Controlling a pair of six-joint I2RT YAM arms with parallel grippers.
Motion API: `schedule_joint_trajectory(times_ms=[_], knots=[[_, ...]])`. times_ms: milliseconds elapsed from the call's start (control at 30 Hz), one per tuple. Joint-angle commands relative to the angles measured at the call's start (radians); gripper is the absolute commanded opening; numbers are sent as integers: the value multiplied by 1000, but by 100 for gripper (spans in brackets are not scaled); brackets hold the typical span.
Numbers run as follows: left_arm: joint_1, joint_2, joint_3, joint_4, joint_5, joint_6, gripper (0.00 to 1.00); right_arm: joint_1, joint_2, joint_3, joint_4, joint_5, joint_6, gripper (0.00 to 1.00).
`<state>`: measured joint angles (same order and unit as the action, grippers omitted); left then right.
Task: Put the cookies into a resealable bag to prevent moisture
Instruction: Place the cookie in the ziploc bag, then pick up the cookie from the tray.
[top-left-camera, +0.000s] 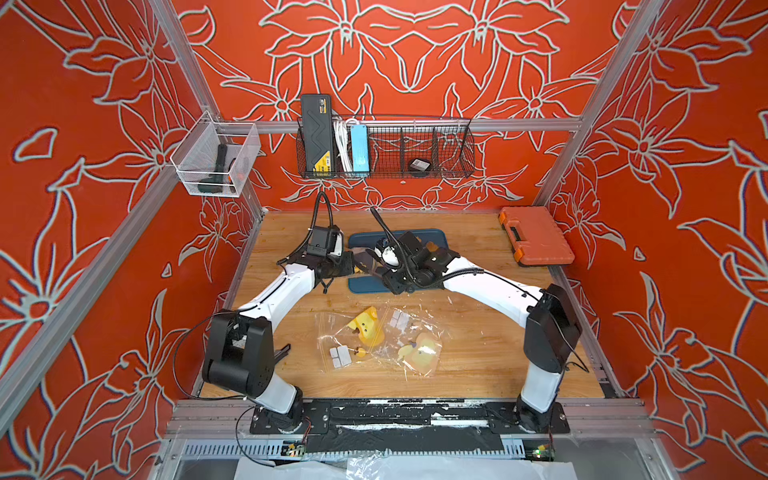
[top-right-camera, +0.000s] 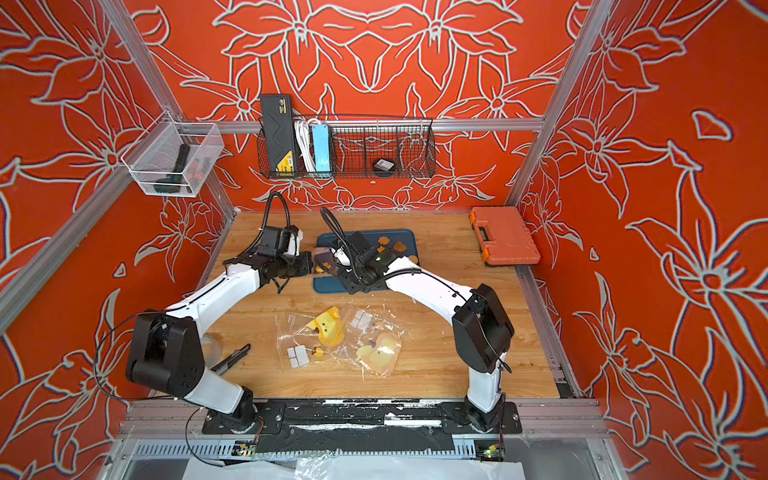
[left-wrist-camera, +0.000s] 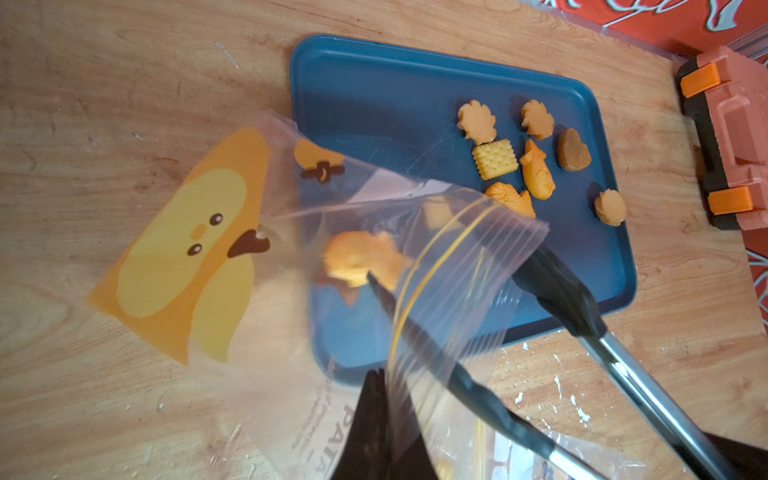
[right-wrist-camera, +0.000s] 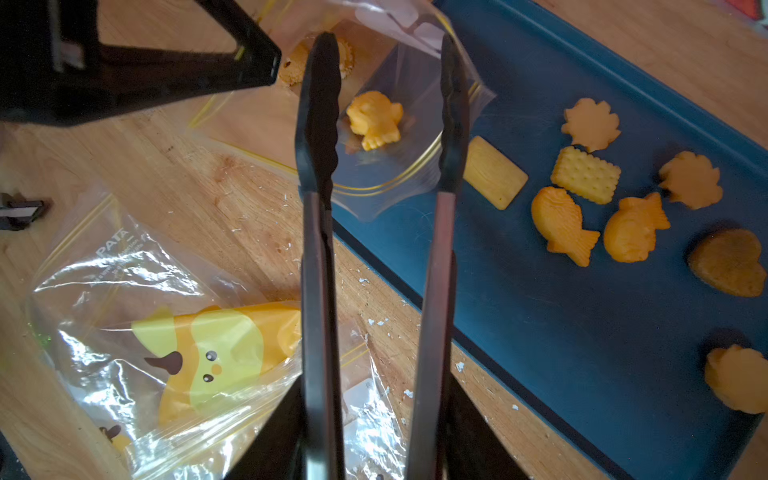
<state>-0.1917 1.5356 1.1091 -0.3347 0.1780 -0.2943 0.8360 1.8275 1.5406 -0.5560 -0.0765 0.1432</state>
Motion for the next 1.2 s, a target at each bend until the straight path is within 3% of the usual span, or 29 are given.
schedule_joint_trajectory(times_ms=[0, 133, 333, 467, 633, 1167], knots=[[-6, 4, 26, -6, 4, 13, 0, 0, -67, -2, 7, -18, -14, 51], [-6, 2, 26, -12, -21, 6, 0, 0, -134, -61, 18, -12, -5, 50], [0, -37, 17, -13, -133, -30, 0, 0, -326, -317, 160, 44, 38, 46], [16, -79, -4, 6, -172, -46, 0, 0, -364, -413, 182, 76, 64, 46], [34, -118, -21, 23, -202, -62, 0, 1, -284, -403, 161, 64, 66, 47], [67, -157, -43, 39, -231, -80, 0, 0, 84, -75, 65, -51, -16, 56]])
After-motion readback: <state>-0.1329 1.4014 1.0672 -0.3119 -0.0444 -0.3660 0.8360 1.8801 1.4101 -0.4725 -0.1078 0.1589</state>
